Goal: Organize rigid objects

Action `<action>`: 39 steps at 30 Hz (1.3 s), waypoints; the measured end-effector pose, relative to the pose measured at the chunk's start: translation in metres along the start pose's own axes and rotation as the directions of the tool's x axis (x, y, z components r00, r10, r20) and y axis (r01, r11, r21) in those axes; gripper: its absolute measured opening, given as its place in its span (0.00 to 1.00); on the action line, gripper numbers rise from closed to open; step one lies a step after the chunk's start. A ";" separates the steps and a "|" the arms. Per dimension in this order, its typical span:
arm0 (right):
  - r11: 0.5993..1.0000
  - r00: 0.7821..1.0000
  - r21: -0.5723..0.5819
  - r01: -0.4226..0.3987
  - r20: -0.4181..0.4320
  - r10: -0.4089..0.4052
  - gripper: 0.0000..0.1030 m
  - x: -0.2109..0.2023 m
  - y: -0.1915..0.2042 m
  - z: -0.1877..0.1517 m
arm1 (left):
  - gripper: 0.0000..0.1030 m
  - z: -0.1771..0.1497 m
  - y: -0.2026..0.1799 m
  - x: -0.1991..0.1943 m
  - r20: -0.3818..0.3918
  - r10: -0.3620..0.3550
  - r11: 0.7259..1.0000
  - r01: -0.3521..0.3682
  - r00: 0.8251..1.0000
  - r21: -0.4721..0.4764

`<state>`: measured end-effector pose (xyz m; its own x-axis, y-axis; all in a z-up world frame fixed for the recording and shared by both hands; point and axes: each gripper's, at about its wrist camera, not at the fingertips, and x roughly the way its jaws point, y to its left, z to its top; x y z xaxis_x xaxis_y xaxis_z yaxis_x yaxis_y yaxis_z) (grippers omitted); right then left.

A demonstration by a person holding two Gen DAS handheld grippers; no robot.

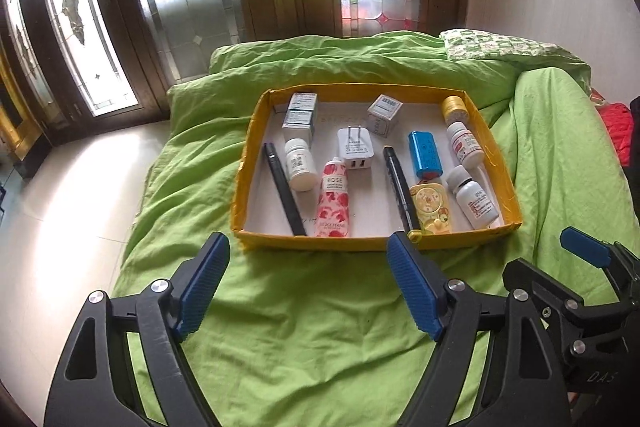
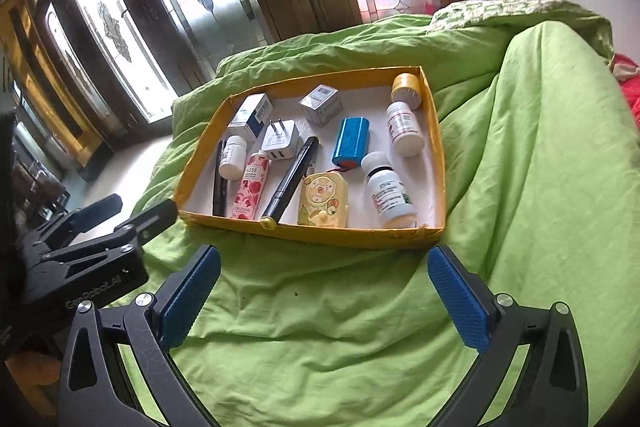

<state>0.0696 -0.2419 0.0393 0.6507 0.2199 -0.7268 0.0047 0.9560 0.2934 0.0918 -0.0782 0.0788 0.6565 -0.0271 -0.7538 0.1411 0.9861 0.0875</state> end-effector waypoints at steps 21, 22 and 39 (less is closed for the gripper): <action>0.996 0.996 -0.003 0.089 0.012 -0.089 0.99 -0.063 0.008 -0.021 | 0.83 -0.023 -0.019 -0.059 -0.008 0.024 1.000 -0.024 1.000 -0.013; 0.996 0.996 -0.005 0.088 0.012 -0.088 0.99 -0.065 0.009 -0.022 | 0.83 -0.024 -0.020 -0.062 -0.009 0.021 1.000 -0.021 1.000 -0.013; 0.997 0.996 -0.004 0.083 0.038 -0.083 0.99 -0.083 0.016 -0.028 | 0.83 -0.019 -0.016 -0.078 0.034 0.011 1.000 -0.010 0.999 -0.029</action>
<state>-0.0060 -0.2394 0.0869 0.6765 0.1324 -0.7245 0.0559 0.9716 0.2298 0.0241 -0.0888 0.1242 0.6829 -0.0218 -0.7302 0.1130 0.9907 0.0762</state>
